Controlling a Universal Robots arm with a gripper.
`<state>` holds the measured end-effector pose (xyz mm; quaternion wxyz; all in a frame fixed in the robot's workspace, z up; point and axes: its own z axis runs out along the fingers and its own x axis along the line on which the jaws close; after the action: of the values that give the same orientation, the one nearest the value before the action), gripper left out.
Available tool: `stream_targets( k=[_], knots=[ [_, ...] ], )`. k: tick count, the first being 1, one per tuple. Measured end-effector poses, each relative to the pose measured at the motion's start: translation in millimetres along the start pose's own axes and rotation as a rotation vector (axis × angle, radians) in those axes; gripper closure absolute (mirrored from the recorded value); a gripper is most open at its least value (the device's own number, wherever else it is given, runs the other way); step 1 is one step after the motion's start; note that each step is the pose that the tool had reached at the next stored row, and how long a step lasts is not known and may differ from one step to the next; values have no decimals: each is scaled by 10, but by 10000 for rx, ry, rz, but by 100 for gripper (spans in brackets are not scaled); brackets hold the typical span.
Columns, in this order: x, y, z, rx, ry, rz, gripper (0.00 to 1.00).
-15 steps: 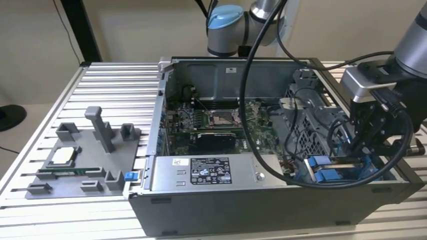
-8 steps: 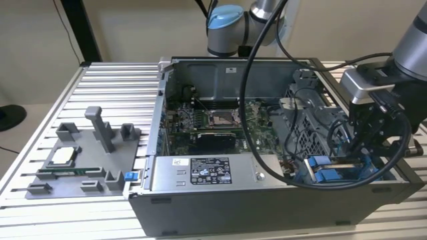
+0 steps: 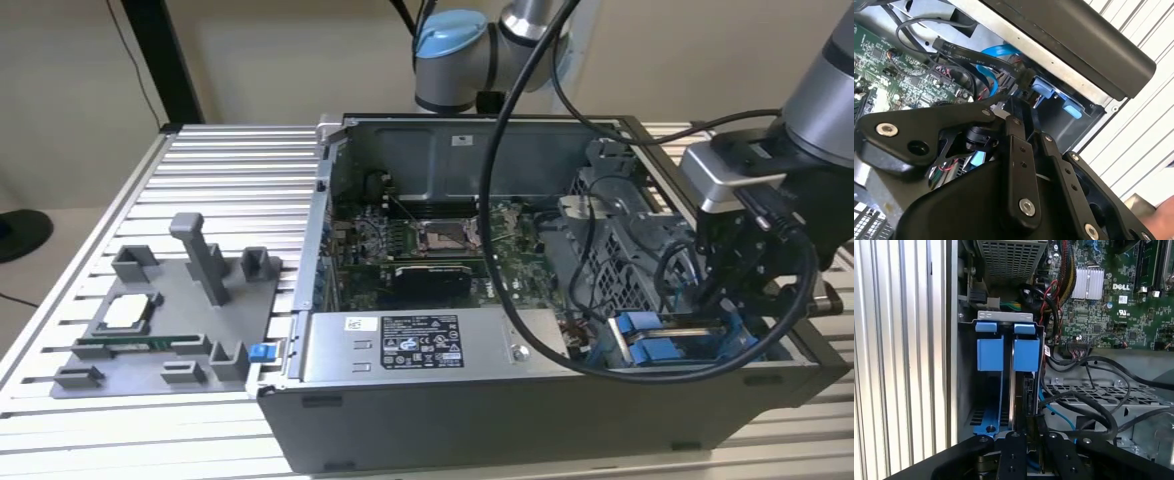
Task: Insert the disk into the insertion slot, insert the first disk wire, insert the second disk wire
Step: 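Insert the first disk wire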
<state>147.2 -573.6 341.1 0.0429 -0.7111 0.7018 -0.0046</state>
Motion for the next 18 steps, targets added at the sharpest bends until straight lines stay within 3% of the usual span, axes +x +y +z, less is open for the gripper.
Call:
stream_targets(
  k=[15,18],
  knots=[
    [-23,-7,22,1,2,18,100],
    [-22,-5,57,1,-2,26,100]
  ],
)
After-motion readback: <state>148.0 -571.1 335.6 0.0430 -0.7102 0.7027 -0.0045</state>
